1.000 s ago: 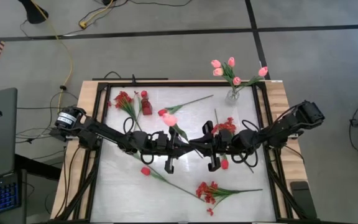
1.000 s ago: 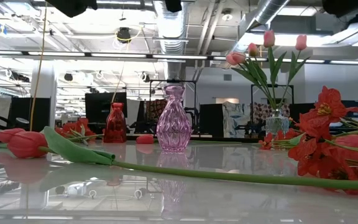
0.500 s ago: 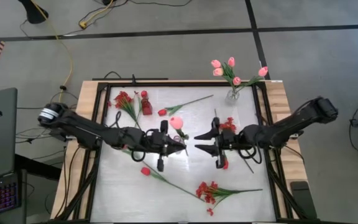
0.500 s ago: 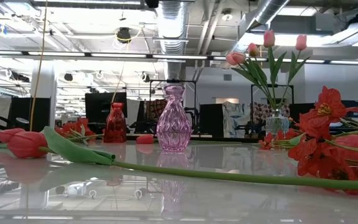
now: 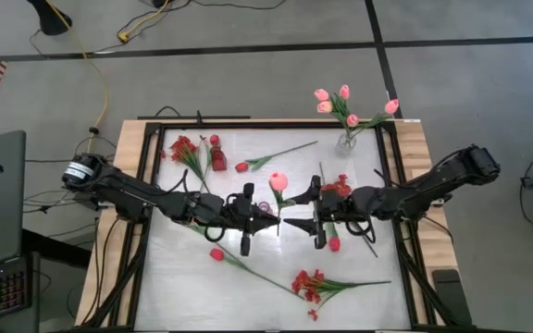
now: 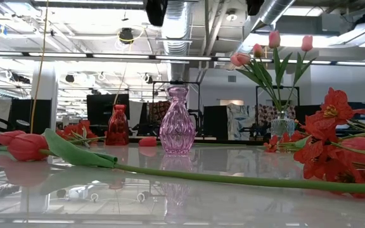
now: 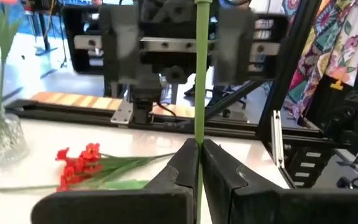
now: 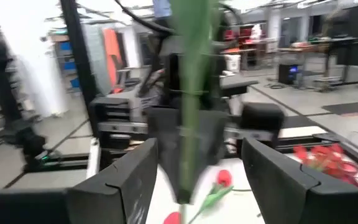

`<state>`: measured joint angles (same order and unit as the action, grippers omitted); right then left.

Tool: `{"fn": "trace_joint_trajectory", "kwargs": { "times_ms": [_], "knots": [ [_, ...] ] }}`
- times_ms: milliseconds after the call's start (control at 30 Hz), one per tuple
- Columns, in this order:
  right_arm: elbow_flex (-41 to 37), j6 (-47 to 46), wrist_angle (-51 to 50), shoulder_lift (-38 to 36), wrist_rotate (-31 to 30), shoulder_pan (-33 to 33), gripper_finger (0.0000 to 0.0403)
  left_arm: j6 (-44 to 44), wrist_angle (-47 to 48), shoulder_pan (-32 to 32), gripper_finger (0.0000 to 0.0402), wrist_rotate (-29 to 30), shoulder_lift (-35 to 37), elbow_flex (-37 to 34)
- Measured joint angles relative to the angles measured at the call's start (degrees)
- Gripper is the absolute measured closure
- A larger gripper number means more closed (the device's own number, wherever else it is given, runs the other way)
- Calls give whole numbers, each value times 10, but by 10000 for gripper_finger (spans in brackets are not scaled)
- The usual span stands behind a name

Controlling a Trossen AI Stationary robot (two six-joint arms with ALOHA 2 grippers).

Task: Sort flowers into vase by color
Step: Put the pink flower into the transparent vase

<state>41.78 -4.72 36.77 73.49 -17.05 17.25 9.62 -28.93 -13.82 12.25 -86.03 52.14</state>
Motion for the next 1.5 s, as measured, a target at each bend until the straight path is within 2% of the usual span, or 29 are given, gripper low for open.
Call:
{"fn": "trace_joint_trajectory", "kwargs": {
  "times_ms": [100, 233, 667, 867, 1067, 1167, 1367, 1500],
  "knots": [
    [0, -2, 0, 0, 31, -2, 142, 10, -22, 7, 401, -19, -14, 0],
    [0, -9, -4, 0, 35, -2, 142, 17, -19, 16, 401, -44, -33, 14],
    [0, -8, -18, 0, 35, -2, 151, 8, 1, 17, 401, -44, -43, 28],
    [0, -9, -17, 0, 35, -9, 212, 8, 8, 18, 401, -40, -43, 28],
    [0, -9, -22, 0, 34, -13, 320, -1, 13, 18, 399, -12, -43, 28],
    [0, -8, -38, -3, 33, -13, 375, -21, 15, 18, 384, -11, -43, 28],
    [0, -8, -88, -30, 3, -4, 371, -44, 58, 18, 326, 8, -28, 28],
    [1, 8, -158, -72, -115, 40, 378, -43, 141, 17, 293, 23, 13, 28]
  ]
}}
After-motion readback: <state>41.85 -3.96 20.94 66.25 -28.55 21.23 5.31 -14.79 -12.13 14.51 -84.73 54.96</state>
